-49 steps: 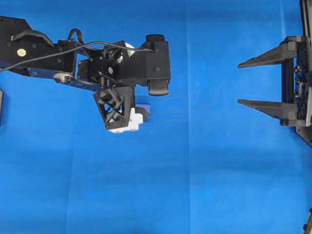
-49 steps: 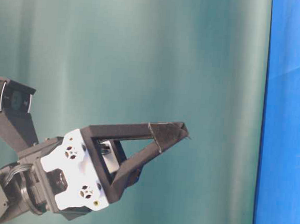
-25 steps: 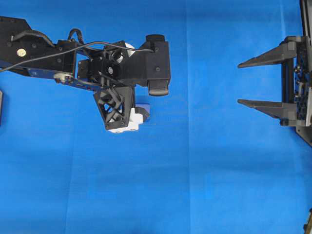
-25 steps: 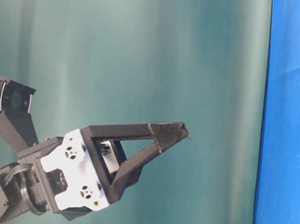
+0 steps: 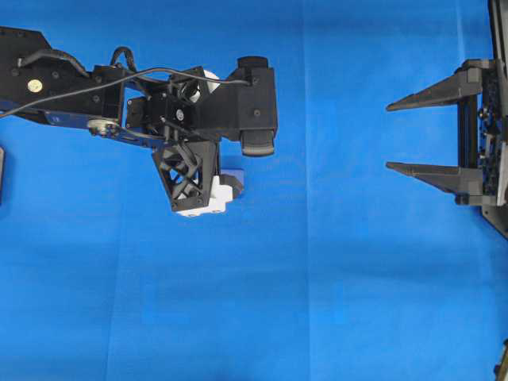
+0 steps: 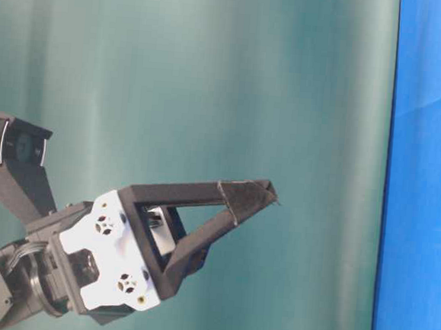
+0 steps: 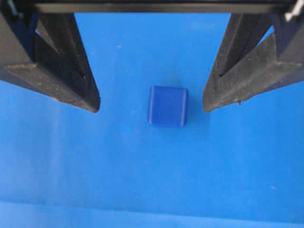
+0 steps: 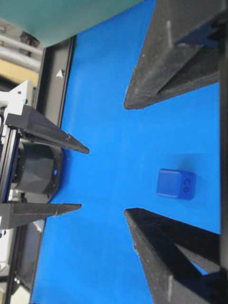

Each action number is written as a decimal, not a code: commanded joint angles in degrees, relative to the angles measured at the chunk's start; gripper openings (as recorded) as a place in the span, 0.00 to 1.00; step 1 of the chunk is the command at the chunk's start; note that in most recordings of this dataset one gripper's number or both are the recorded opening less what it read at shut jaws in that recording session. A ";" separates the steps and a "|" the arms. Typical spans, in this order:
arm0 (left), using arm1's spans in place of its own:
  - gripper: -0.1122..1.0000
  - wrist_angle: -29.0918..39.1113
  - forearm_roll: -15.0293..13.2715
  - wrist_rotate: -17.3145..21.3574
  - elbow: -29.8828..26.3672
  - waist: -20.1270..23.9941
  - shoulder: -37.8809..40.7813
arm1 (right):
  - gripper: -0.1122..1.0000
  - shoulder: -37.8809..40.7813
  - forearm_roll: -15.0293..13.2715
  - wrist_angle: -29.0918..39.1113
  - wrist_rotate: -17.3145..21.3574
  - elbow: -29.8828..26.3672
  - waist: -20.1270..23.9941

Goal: Handover the blue block to the right arm after grasping it with the left arm, then place it in the designated position.
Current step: 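Move the open left gripper over the dark-blue cube, then lower the left gripper around the blue cube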

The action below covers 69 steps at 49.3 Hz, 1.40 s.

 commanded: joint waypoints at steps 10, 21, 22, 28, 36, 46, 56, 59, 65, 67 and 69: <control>0.93 -0.18 0.18 -0.09 -0.53 -0.18 -0.62 | 0.98 0.18 0.18 -0.53 0.09 -1.49 -0.09; 0.93 -2.46 0.18 -0.44 1.58 -0.26 0.70 | 0.98 0.35 0.18 -0.62 0.09 -1.49 -0.09; 0.93 -2.64 0.18 -0.44 1.93 -0.26 0.97 | 0.98 0.35 0.18 -0.62 0.09 -1.49 -0.09; 0.93 -4.83 0.18 -0.53 3.69 -0.62 3.60 | 0.98 0.44 0.26 -0.62 0.09 -1.41 -0.09; 0.93 -9.67 0.18 -0.53 6.15 -0.97 6.68 | 0.98 0.62 0.18 -0.62 0.09 -1.41 -0.18; 0.93 -15.12 0.70 -0.44 9.76 -0.35 6.94 | 0.98 1.05 0.18 -0.62 0.09 -1.32 -0.09; 0.93 -19.51 0.70 -0.44 11.60 -0.09 8.17 | 0.98 1.76 0.18 -0.62 0.09 -1.23 -0.09; 0.93 -20.13 0.70 -0.44 11.60 -0.09 8.88 | 0.98 2.02 0.18 -0.62 0.09 -1.23 -0.09; 0.93 -20.65 0.70 -0.26 11.69 -0.09 10.63 | 0.98 2.11 0.18 -0.62 0.09 -1.23 -0.09; 0.93 -20.65 0.70 -0.18 11.69 -0.09 11.16 | 0.98 2.11 0.18 -0.70 0.09 -1.14 -0.09; 0.93 -20.74 0.70 -0.18 11.69 -0.09 11.78 | 0.98 2.20 0.18 -0.70 0.09 -1.23 -0.09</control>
